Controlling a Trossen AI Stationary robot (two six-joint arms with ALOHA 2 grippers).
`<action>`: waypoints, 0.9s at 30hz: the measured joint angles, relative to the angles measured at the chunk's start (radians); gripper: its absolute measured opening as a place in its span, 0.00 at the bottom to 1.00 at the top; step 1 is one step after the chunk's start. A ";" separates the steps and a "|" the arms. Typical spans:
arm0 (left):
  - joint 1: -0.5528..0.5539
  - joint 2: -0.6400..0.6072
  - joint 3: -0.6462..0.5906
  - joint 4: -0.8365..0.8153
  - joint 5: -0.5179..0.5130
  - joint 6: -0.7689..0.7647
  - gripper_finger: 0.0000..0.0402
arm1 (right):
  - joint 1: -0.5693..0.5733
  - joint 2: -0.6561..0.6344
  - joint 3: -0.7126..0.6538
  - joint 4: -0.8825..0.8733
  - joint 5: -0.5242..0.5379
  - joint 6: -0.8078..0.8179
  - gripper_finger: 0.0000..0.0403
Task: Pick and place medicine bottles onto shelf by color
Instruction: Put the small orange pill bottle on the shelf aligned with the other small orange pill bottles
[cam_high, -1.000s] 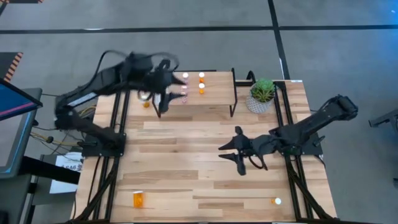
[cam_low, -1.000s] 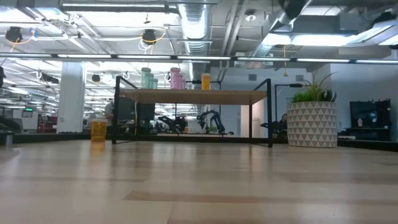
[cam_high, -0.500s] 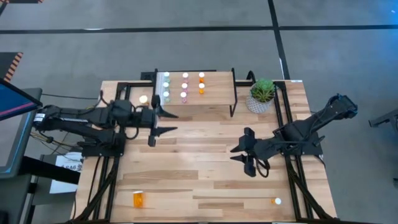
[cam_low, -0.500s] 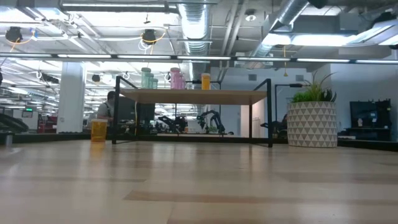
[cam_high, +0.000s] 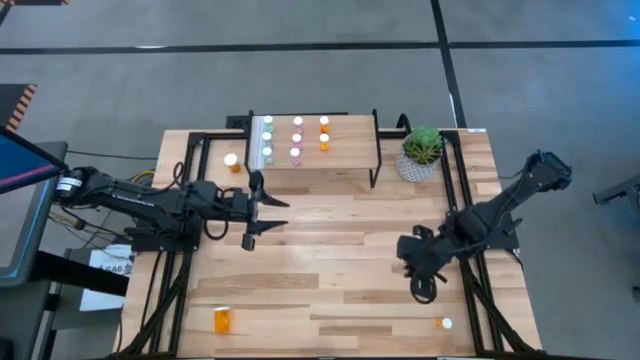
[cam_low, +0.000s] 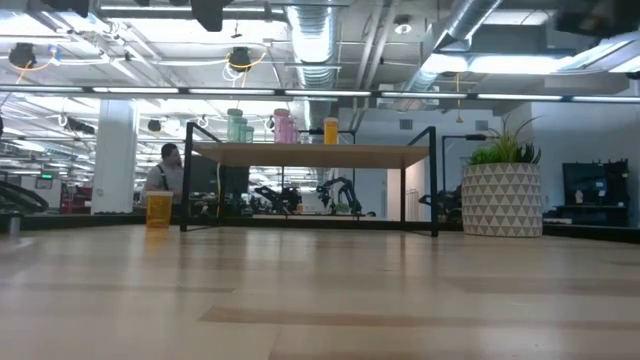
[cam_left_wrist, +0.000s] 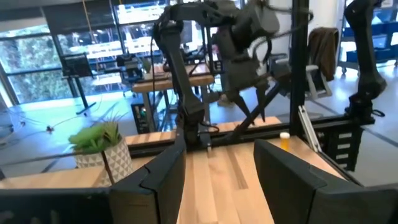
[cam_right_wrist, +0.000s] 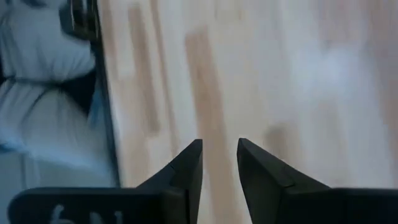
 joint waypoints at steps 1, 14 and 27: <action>0.000 -0.001 0.000 0.003 -0.001 0.000 0.44 | 0.008 0.010 0.001 -0.011 -0.033 0.031 0.29; -0.001 -0.003 0.000 -0.004 -0.007 0.010 0.44 | 0.124 0.142 0.000 -0.053 -0.264 0.272 0.27; -0.002 -0.002 0.000 -0.022 0.003 0.016 0.44 | 0.296 0.163 0.000 0.054 -0.280 0.574 0.55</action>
